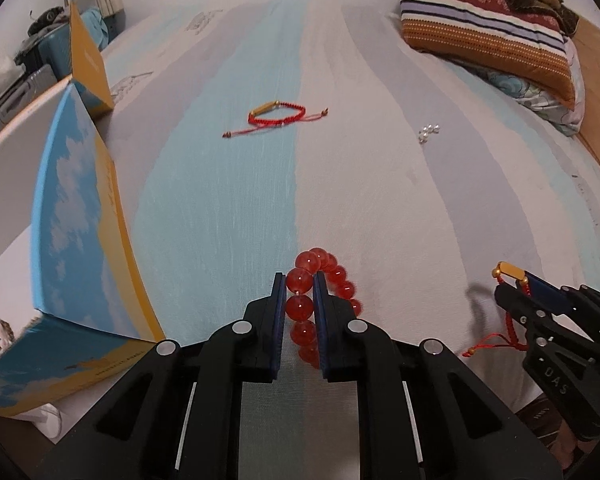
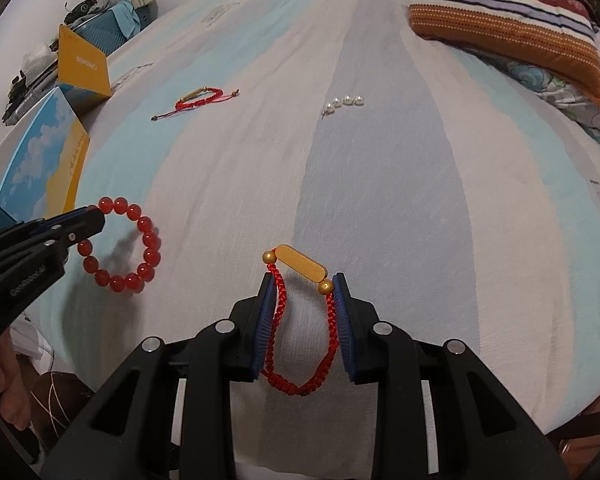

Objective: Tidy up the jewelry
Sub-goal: 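Carry both bracelets into the white box and lower them inside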

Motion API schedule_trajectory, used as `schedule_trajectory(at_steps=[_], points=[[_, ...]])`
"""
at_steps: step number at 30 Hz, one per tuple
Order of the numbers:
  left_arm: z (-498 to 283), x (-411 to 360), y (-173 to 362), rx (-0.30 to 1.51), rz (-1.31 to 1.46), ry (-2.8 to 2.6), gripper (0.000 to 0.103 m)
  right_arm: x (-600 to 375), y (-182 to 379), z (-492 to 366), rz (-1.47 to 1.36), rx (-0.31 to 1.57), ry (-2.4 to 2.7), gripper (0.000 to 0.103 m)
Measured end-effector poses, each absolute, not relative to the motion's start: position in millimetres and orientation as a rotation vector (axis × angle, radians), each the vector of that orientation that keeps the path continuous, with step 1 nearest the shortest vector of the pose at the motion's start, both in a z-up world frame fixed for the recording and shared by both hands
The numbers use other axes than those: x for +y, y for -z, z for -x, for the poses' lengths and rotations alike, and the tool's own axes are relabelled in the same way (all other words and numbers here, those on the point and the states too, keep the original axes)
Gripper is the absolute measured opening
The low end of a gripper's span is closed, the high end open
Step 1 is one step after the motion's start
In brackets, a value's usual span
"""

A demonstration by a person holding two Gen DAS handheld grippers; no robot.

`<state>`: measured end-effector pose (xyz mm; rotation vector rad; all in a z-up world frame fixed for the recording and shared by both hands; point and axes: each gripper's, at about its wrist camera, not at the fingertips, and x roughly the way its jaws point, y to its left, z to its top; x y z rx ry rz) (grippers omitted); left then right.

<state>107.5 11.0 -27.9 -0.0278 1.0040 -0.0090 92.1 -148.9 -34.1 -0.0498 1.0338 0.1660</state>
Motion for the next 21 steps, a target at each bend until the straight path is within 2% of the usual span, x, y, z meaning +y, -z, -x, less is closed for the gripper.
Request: schedule_trajectory(at_steps=[21], points=[[-98,31,-47,0.895,0.05,-0.012,0.013,-120,-36,-105,0.066,0.919,-0.135,0.028]])
